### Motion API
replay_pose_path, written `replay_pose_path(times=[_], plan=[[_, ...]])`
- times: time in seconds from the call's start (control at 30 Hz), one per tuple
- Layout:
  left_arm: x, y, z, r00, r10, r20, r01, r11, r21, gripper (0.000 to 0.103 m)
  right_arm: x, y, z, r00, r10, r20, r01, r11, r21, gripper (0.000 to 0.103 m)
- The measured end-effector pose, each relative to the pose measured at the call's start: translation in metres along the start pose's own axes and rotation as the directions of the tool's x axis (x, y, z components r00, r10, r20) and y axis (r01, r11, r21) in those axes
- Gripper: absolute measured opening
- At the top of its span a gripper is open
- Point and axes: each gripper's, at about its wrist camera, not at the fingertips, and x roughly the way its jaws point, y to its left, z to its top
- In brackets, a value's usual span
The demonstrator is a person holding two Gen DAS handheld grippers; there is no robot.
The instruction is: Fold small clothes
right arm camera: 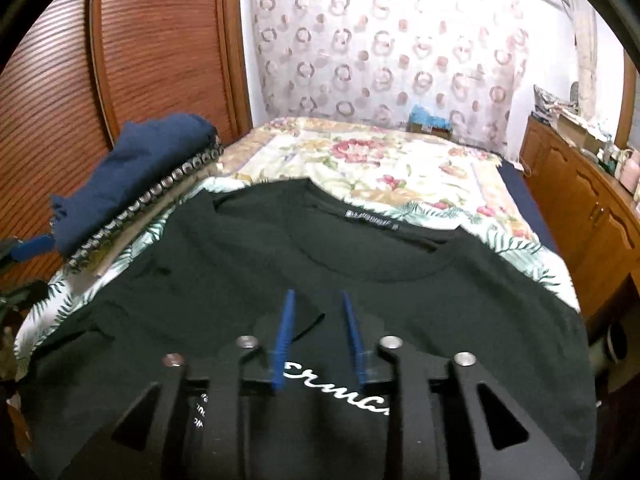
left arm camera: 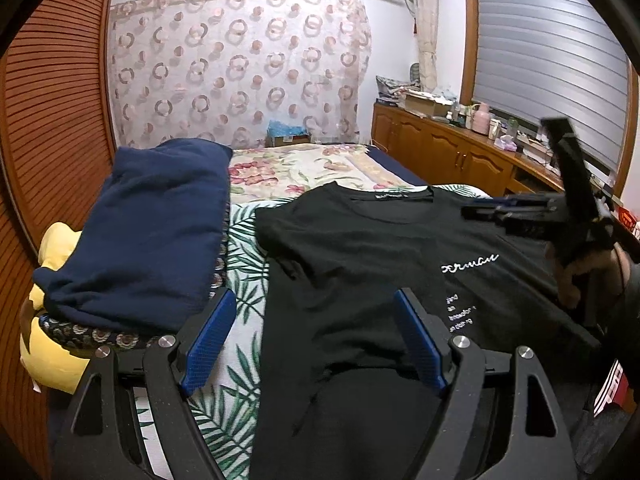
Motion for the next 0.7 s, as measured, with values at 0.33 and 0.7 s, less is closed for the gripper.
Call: replay_pose_path(times=[0.33, 0.7], plan=[[0.004, -0.03, 0.004, 0.999, -0.053, -0.008, 0.053, 0.998, 0.033, 0.081, -0.079, -0.022, -0.037, 0.992, -0.074, 0.102, 0.071, 0.997, 0.03, 0.053], [0.02, -0.056, 0.0, 0.994, -0.091, -0.057, 0.094, 0.994, 0.059, 0.081, -0.12, -0.049, -0.1, 0.986, -0.15, 0.066, 0.146, 0.987, 0.072, 0.065]])
